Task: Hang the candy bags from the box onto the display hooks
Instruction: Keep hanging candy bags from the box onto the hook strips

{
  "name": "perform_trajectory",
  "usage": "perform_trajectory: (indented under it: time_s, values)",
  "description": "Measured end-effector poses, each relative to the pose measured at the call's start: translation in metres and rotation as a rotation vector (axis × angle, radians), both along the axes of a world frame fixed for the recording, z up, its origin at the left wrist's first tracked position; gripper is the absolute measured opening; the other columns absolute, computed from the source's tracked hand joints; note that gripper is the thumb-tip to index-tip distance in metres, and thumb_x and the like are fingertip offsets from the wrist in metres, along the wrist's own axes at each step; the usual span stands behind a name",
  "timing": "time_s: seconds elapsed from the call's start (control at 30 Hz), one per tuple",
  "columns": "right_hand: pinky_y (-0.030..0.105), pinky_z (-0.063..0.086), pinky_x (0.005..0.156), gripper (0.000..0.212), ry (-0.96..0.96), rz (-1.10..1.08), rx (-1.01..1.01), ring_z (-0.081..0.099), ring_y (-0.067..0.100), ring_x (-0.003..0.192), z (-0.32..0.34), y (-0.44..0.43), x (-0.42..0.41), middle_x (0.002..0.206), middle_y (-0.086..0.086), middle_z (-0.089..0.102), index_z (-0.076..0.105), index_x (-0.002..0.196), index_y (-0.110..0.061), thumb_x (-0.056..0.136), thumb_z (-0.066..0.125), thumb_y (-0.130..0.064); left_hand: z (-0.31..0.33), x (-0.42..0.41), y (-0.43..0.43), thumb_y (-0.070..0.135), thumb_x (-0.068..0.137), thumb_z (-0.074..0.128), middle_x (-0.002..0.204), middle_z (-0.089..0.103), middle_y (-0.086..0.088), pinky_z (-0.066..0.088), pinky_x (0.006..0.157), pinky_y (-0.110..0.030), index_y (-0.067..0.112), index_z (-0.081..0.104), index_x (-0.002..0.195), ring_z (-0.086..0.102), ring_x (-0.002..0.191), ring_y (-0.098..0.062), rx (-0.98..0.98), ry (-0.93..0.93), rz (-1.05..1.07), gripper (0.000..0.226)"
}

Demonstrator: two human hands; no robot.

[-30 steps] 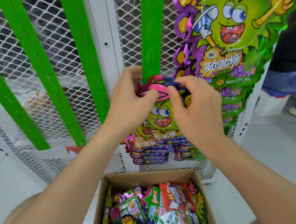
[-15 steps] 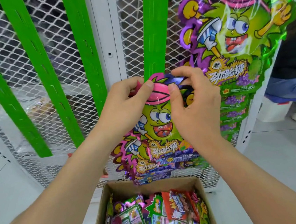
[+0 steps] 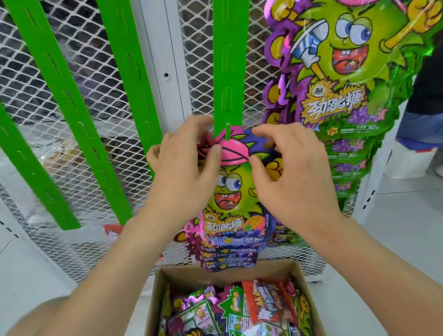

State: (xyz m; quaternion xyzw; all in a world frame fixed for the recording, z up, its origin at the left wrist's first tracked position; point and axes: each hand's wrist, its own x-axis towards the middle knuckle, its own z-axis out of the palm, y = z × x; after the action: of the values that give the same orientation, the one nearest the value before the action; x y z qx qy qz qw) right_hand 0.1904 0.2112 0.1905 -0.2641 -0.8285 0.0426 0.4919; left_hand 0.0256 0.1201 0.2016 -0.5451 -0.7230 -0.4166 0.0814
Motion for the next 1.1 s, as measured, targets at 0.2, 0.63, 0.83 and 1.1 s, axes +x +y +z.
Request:
perform_trajectory:
  time_s: [0.2, 0.63, 0.83, 1.1]
  values:
    - [0.048, 0.049, 0.088, 0.019, -0.091, 0.077, 0.068, 0.056, 0.030, 0.101, -0.016, 0.002, 0.017, 0.112, 0.009, 0.056, 0.071, 0.103, -0.011, 0.085, 0.068, -0.007, -0.038, 0.006, -0.011, 0.020, 0.088, 0.068, 0.134, 0.053, -0.008, 0.037, 0.098, -0.047, 0.018, 0.060, 0.132, 0.046, 0.123, -0.034, 0.149, 0.314, 0.110, 0.045]
    - [0.039, 0.056, 0.080, 0.018, -1.126, 0.403, -0.307, 0.063, 0.019, 0.085, -0.077, 0.003, 0.036, 0.072, -0.015, 0.053, 0.072, 0.109, -0.026, 0.097, 0.059, -0.027, -0.227, 0.008, -0.011, 0.043, 0.094, 0.064, 0.106, 0.068, 0.008, 0.060, 0.087, -0.042, 0.027, 0.072, 0.110, 0.067, 0.100, -0.020, -1.188, 0.165, -0.311, 0.024]
    - [0.038, 0.047, 0.065, 0.011, -1.382, 0.376, -0.329, 0.062, 0.033, 0.091, -0.109, 0.008, 0.035, 0.082, -0.002, 0.040, 0.056, 0.098, -0.019, 0.101, 0.057, -0.030, -0.325, 0.027, -0.025, 0.055, 0.090, 0.076, 0.155, 0.041, -0.017, 0.043, 0.114, -0.043, 0.009, 0.032, 0.159, 0.045, 0.142, -0.036, -1.282, -0.085, -0.278, 0.093]
    - [0.032, 0.031, 0.052, 0.022, -1.446, 0.441, -0.335, 0.051, 0.025, 0.066, -0.117, 0.009, 0.026, 0.074, 0.004, 0.050, 0.062, 0.101, -0.007, 0.103, 0.056, -0.028, -0.364, 0.057, -0.016, 0.020, 0.106, 0.059, 0.138, 0.051, -0.025, 0.052, 0.095, -0.046, -0.004, 0.038, 0.140, 0.057, 0.126, -0.040, -1.084, -0.195, 0.109, 0.047]
